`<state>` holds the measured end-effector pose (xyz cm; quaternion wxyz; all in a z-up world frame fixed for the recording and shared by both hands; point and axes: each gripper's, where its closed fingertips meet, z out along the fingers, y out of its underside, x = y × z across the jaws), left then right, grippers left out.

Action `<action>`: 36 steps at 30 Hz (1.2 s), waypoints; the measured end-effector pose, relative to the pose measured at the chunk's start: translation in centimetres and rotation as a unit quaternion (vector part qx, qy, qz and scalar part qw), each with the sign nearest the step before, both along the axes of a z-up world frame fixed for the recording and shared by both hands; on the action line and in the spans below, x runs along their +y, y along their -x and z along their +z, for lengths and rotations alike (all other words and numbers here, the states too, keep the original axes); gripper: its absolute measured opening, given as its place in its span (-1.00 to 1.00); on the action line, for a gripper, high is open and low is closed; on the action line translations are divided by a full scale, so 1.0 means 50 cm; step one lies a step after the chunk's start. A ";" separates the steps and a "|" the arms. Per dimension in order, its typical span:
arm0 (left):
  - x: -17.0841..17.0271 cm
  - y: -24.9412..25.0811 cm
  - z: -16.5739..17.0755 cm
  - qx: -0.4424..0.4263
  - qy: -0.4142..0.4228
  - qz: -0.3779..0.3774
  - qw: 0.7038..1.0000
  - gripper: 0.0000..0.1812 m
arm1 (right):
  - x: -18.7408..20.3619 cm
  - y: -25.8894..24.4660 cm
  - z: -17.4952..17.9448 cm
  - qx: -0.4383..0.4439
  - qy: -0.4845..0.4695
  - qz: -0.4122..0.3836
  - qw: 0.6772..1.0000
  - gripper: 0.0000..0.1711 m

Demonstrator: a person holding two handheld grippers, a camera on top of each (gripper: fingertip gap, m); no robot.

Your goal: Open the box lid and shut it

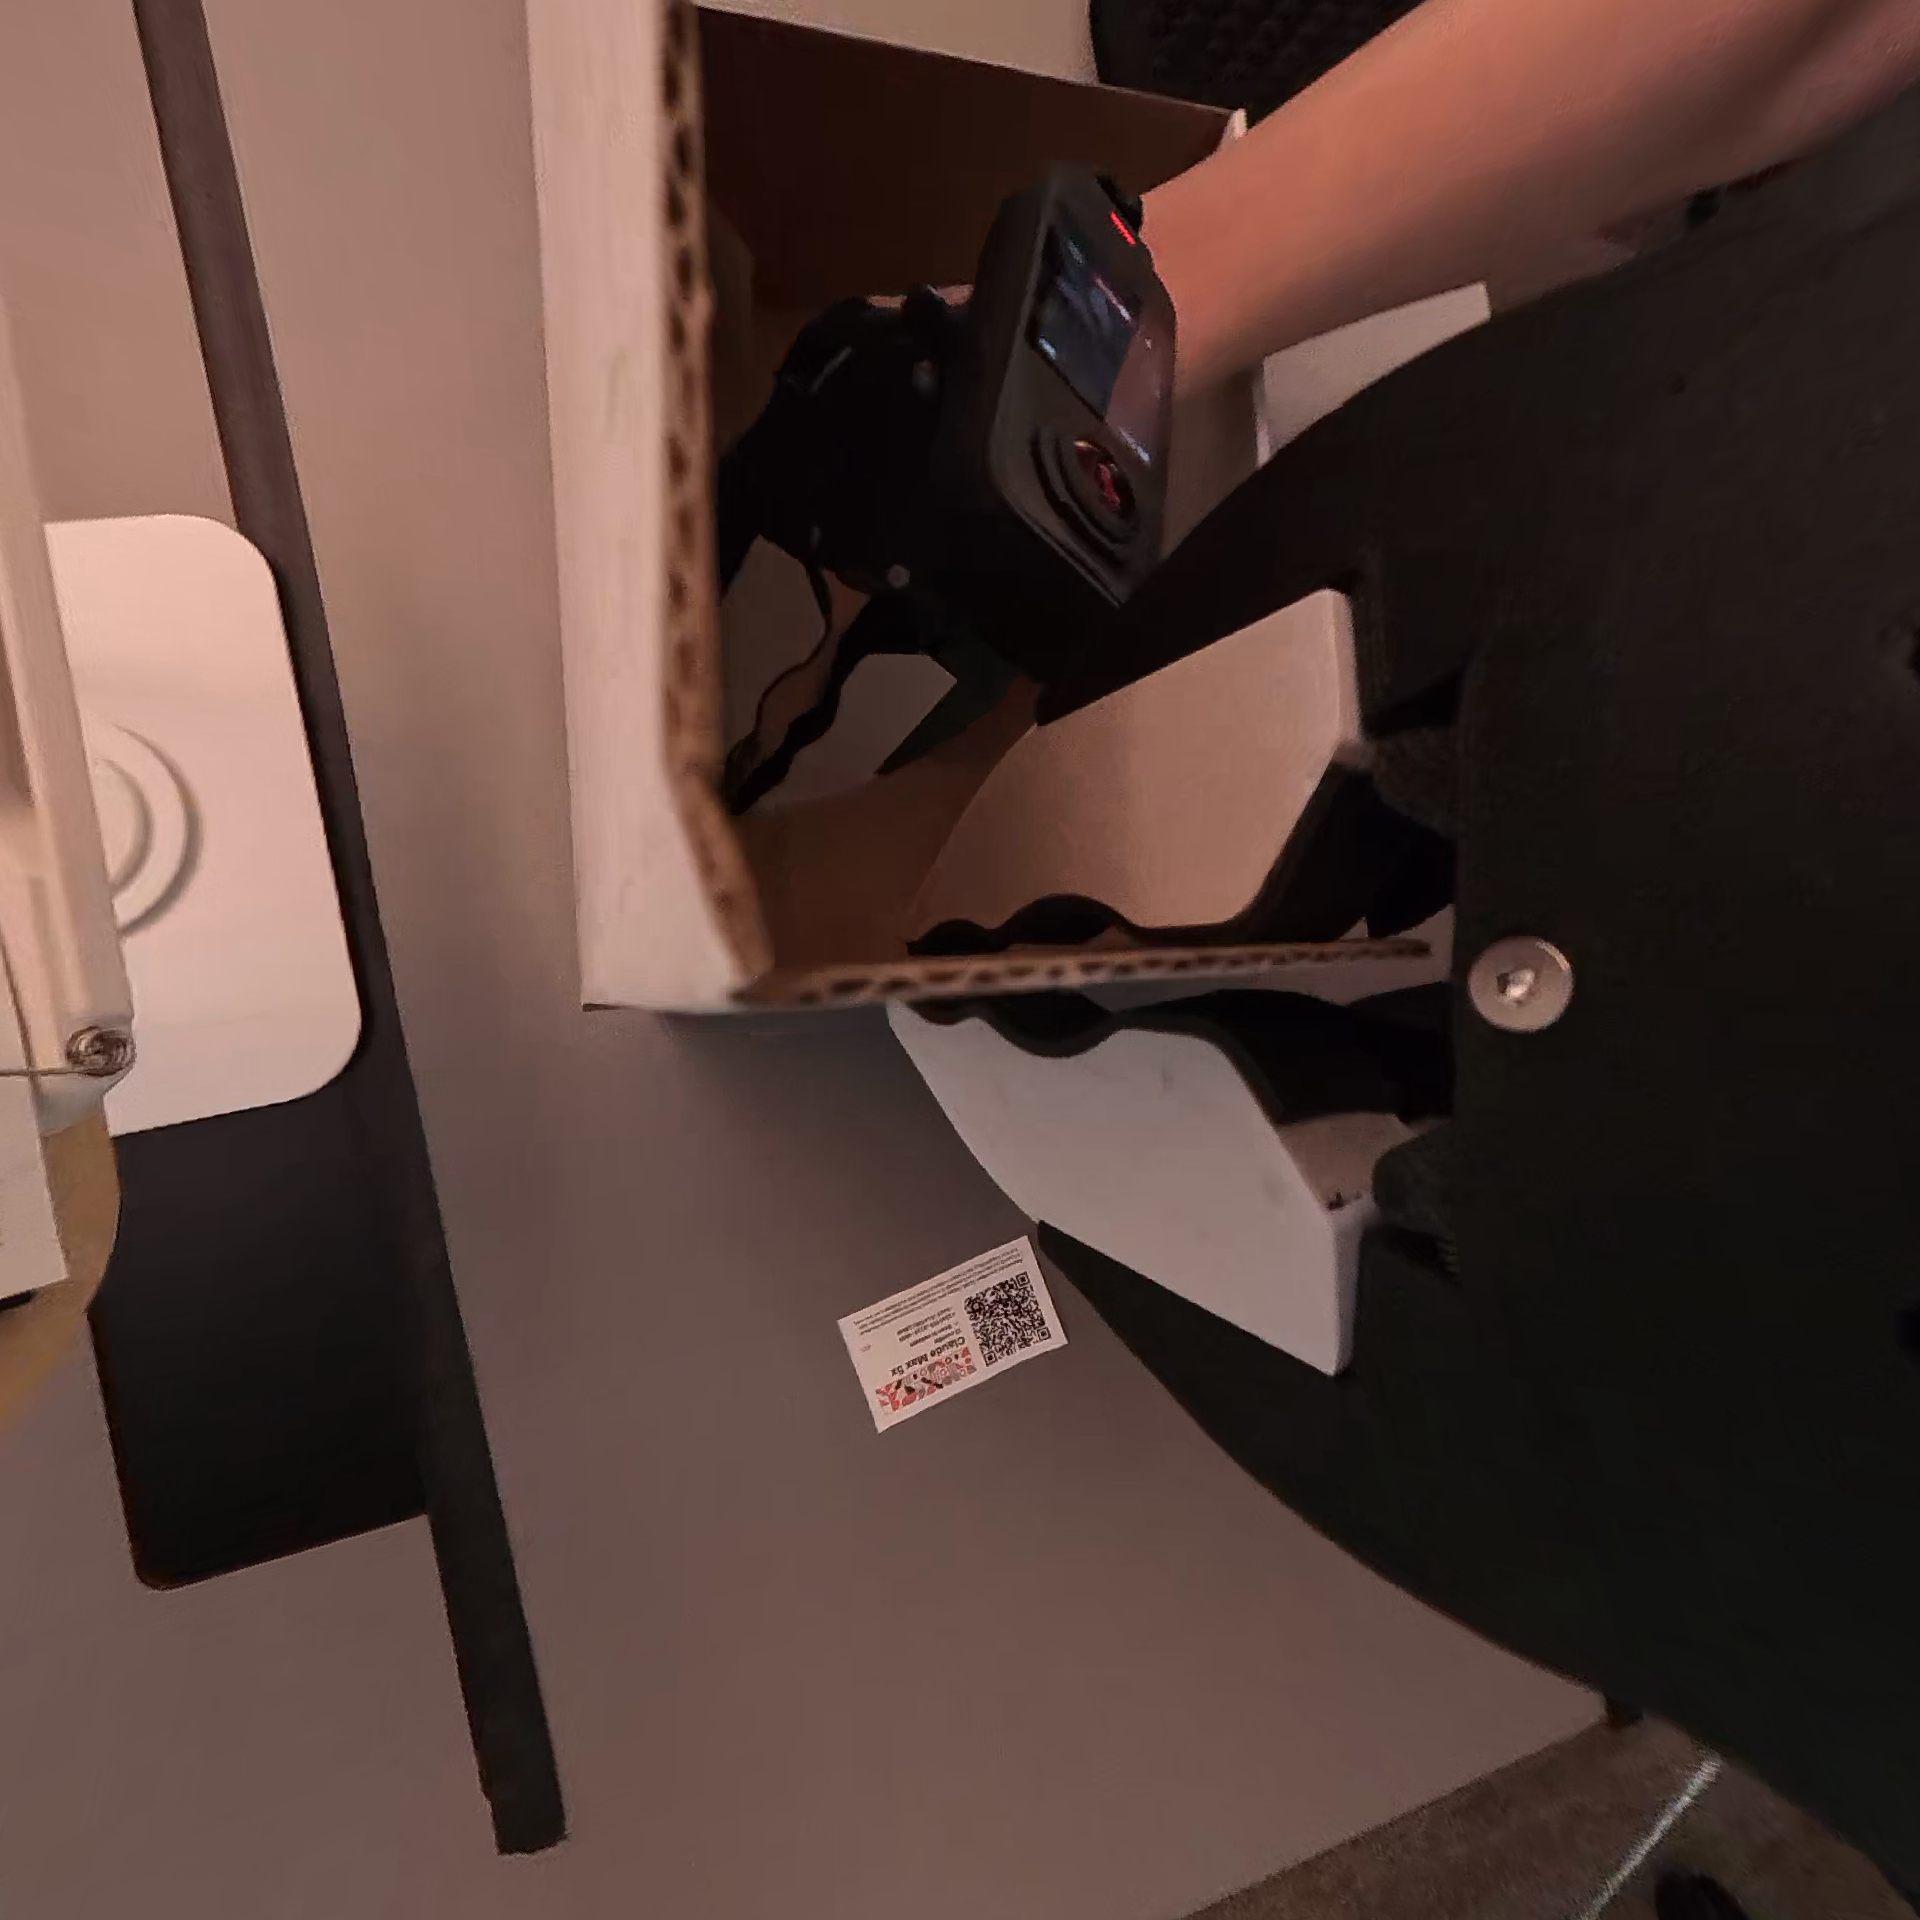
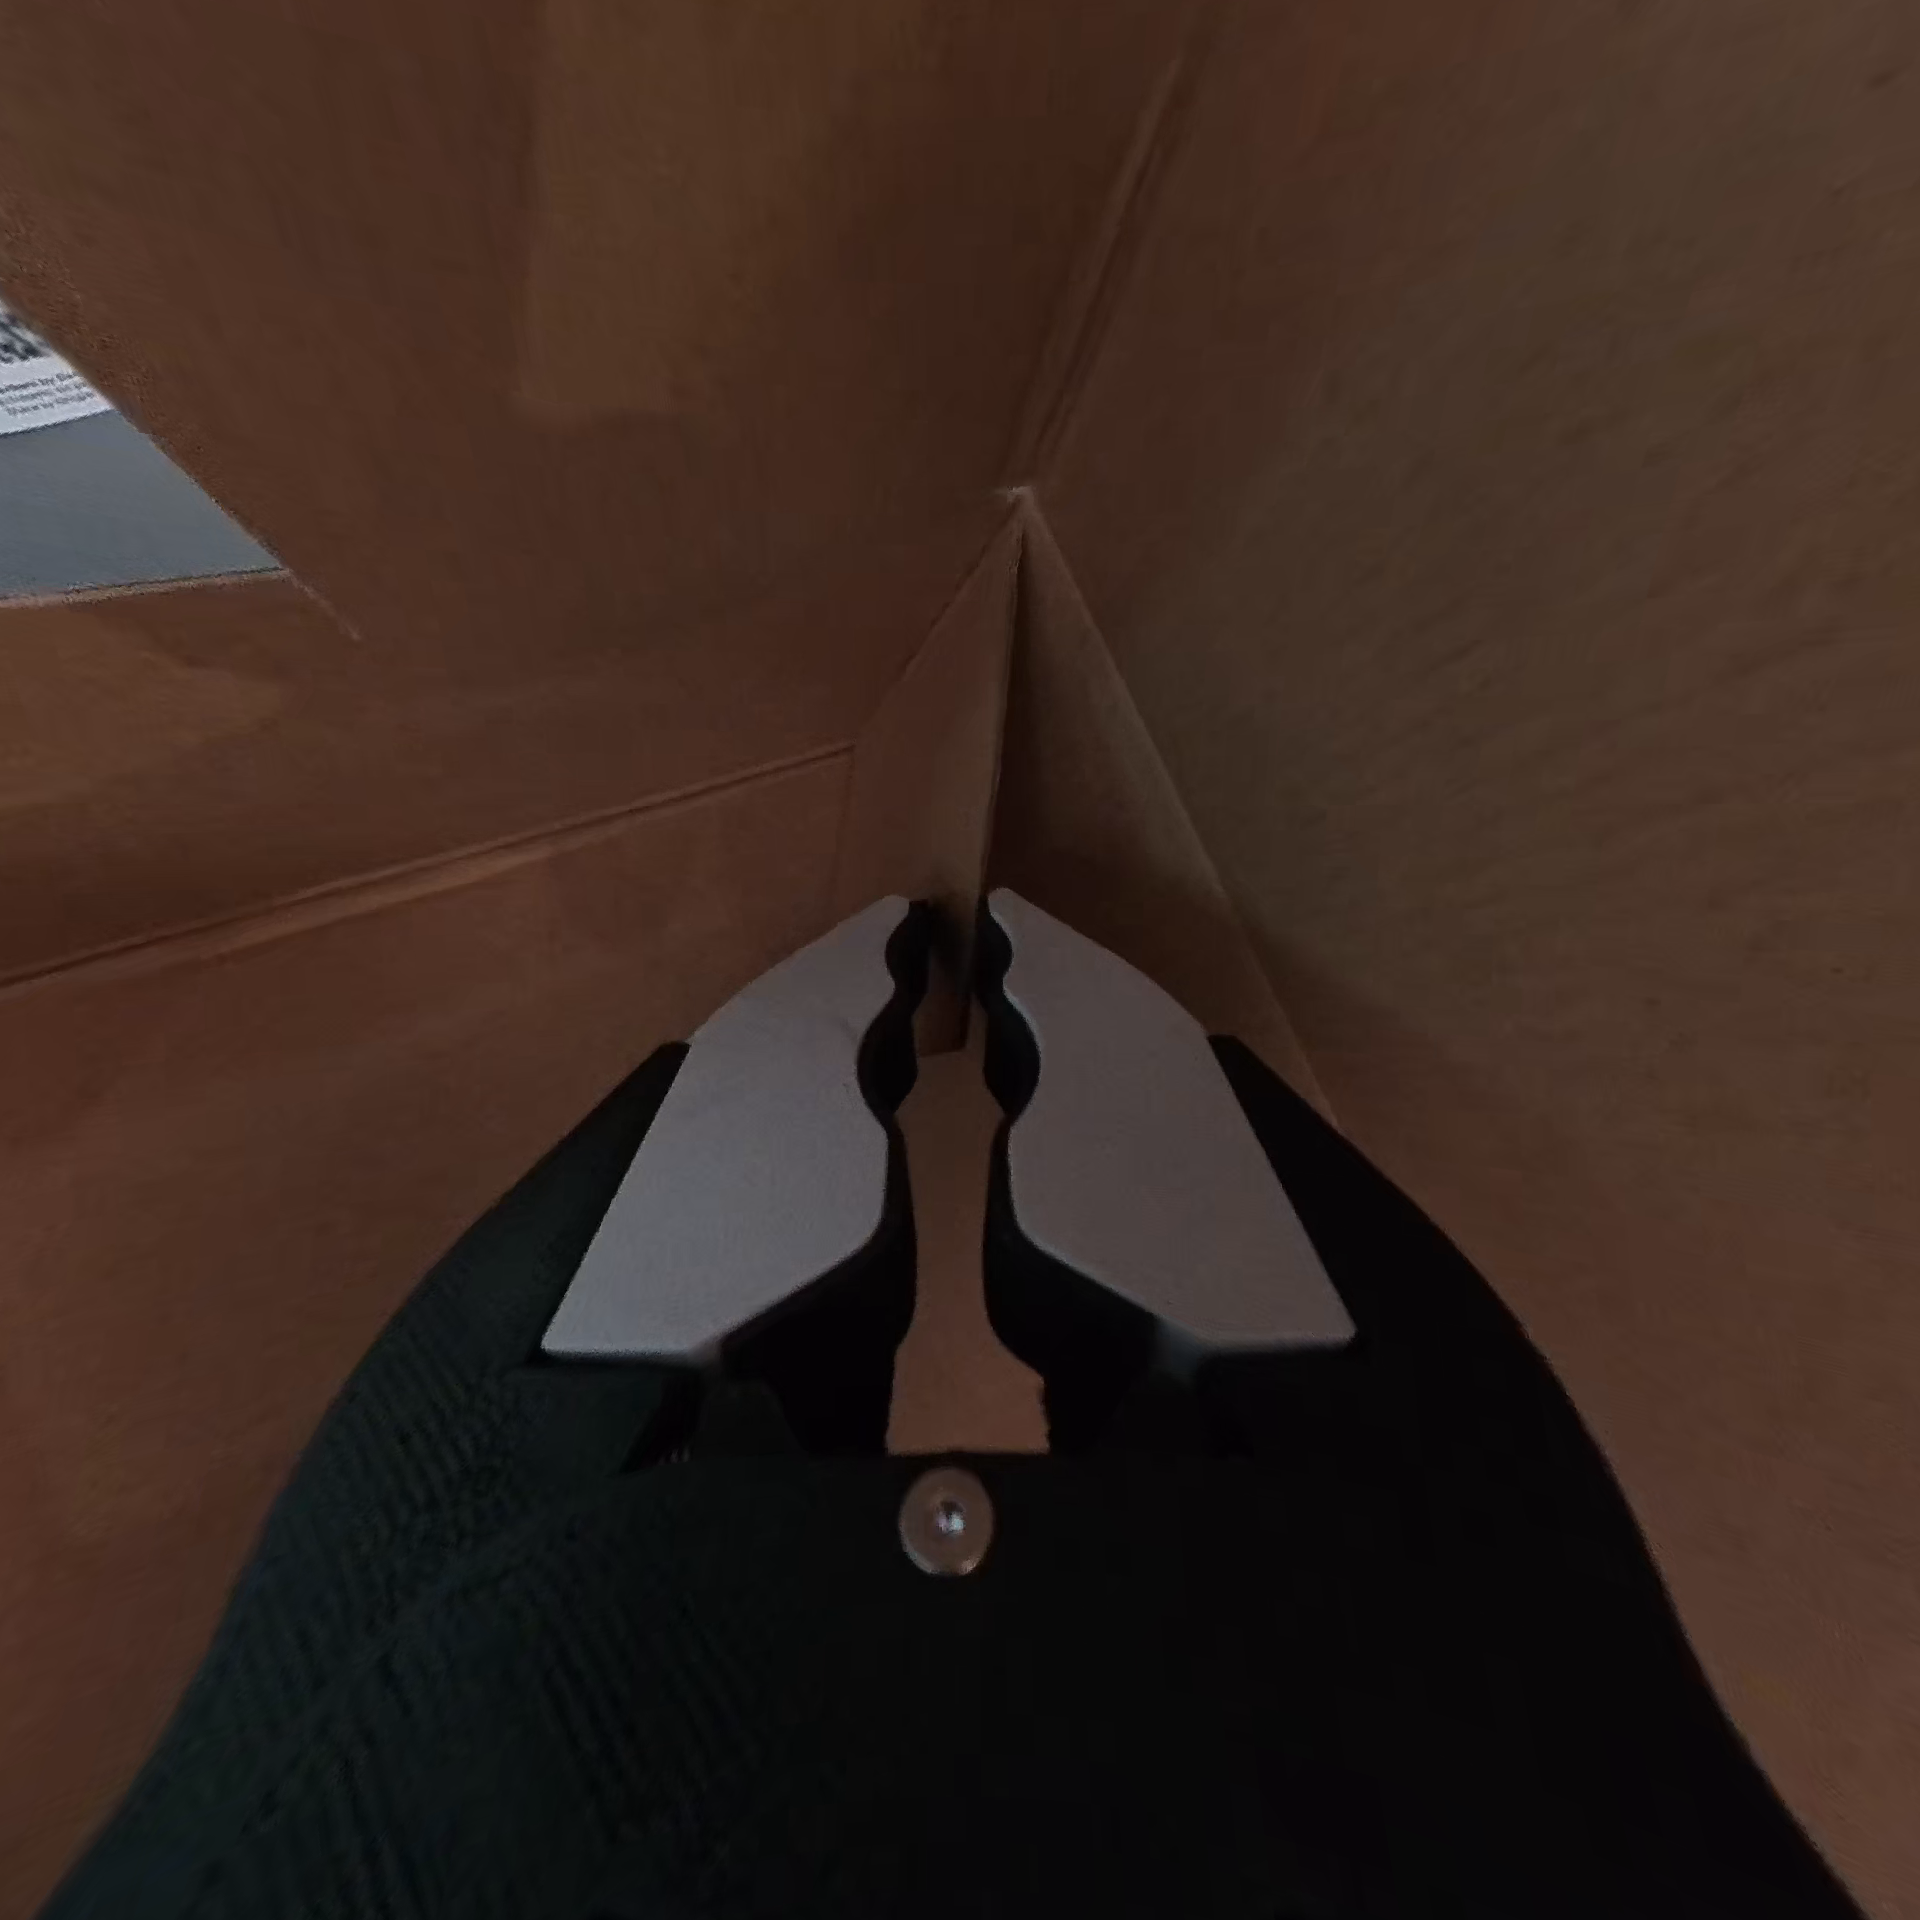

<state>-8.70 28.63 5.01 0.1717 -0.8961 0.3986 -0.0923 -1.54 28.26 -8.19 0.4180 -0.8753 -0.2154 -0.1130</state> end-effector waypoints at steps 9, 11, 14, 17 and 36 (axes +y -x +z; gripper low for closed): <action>-0.031 0.005 -0.017 -0.055 -0.025 -0.039 0.997 -0.83 | -0.059 0.030 0.060 -0.120 -0.033 0.012 0.992 -0.70; -0.031 0.003 -0.016 -0.069 -0.043 -0.048 0.996 -0.82 | -0.115 0.055 0.094 -0.075 -0.061 0.014 0.995 -0.66; -0.032 0.003 -0.012 -0.099 -0.065 -0.057 0.991 -0.78 | -0.239 0.034 0.186 -0.019 -0.157 -0.014 0.987 -0.62; -0.037 0.004 -0.001 -0.139 -0.085 -0.063 0.985 -0.74 | -0.395 -0.071 0.301 0.044 -0.293 -0.092 0.951 -0.64; -0.346 -0.286 -0.132 -0.182 -0.218 -0.427 0.858 -0.62 | -0.497 -0.300 0.253 0.184 -0.232 -0.253 0.921 -0.43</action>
